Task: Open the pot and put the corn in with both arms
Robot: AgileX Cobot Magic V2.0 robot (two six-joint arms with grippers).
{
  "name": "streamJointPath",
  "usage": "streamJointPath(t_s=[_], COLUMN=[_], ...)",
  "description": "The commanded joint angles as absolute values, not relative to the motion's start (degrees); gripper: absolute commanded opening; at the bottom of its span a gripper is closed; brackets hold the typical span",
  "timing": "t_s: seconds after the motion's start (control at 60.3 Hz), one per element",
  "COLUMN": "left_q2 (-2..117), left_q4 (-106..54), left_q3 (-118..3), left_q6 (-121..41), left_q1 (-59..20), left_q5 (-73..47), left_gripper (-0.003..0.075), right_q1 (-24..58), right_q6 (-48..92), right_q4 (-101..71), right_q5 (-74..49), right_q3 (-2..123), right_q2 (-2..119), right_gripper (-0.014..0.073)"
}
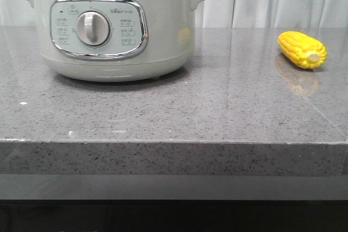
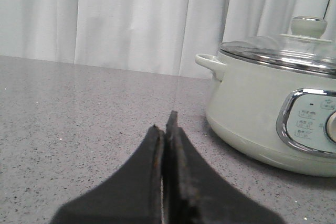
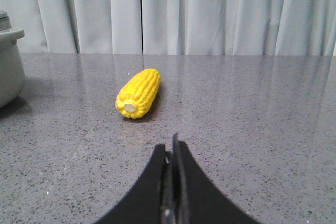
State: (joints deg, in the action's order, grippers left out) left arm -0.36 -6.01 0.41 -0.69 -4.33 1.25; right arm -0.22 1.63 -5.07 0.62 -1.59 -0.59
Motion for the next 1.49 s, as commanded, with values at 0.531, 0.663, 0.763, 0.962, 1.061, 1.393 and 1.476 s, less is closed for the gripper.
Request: streamJointPath(t_s=[0.531,0.663,0.763,0.962,1.061,1.393,1.476], left_q2=[-1.2,-1.2,-1.2,-0.7,1.6,20.2,23.9], left_q4=[-6.4,-6.3,-6.1,-6.3,-6.1,-6.1,-6.3], left_q3=[1.1,1.1,0.9,-10.4,-18.9,-47.3,-50.0], left_q6=[0.0,0.0,0.0,0.0,0.0,0.0,0.0], left_q1=[-4.7,-4.7,-4.7,-4.7,-4.7,-4.7,-4.7], left_q5=[6.0,7.3,9.7,1.0,-5.8,-31.7,-32.9], left_gripper=[-0.0020,-0.0020,-0.0020,-0.0020,-0.0020,-0.0020,-0.0020], right_q1=[-0.4,-0.4,-0.4,-0.4,-0.4,-0.4,-0.4], right_q6=[2.0,2.0,2.0,1.9,1.9,1.9,1.9], right_q4=[-4.3,-4.3,-4.3,-4.3,-4.3,-4.3,-4.3], right_q5=[5.0,5.0,5.3,1.8,-4.3,-27.5,-31.6], right_q3=[-1.0,-1.0,-1.0,4.0,9.6,33.8,38.2], right_q2=[-1.8,-1.8,-1.8,-1.8,-1.2,13.1,17.5], right_gripper=[-0.0069,-0.0069,-0.0069,-0.0069,-0.0069,-0.0069,-0.0069])
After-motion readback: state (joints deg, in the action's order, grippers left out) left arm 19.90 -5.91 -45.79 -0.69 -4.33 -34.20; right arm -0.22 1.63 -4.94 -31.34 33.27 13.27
